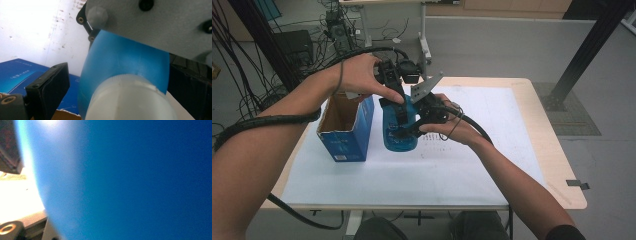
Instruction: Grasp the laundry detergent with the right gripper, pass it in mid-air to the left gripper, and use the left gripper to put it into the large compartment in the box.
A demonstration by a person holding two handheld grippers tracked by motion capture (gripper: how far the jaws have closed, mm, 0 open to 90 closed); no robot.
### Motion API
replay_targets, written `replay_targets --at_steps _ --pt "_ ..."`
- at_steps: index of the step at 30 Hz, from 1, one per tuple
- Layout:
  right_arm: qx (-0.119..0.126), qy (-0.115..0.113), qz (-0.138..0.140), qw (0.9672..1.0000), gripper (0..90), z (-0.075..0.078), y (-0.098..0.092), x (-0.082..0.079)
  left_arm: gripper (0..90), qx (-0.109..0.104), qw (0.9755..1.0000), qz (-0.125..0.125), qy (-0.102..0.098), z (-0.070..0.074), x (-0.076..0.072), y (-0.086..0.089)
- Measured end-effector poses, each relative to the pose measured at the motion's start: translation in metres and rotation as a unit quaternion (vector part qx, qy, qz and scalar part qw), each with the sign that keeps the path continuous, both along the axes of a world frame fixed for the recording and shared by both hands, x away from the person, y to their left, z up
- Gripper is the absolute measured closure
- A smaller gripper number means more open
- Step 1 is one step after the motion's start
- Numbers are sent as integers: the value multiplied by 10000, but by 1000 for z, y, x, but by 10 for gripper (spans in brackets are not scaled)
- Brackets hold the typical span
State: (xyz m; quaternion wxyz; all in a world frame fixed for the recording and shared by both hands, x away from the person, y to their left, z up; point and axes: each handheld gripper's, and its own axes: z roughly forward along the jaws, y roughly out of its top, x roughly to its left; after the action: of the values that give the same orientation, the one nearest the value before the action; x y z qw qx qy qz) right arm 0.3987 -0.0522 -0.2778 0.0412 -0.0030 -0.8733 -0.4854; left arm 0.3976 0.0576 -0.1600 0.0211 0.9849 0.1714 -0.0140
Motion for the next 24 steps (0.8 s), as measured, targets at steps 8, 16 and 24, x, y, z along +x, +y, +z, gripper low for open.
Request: replay_targets --at_steps 8,16,24 --pt "38 -92 22 9999 434 0 1 1 66 -5 10000 53 -29 0 0 2" --pt "25 -98 22 9999 434 -1 1 1 67 12 10000 28 -35 0 0 2" --pt "20 -110 26 9999 434 -1 2 1 77 17 10000 2 -74 1 -1 1"
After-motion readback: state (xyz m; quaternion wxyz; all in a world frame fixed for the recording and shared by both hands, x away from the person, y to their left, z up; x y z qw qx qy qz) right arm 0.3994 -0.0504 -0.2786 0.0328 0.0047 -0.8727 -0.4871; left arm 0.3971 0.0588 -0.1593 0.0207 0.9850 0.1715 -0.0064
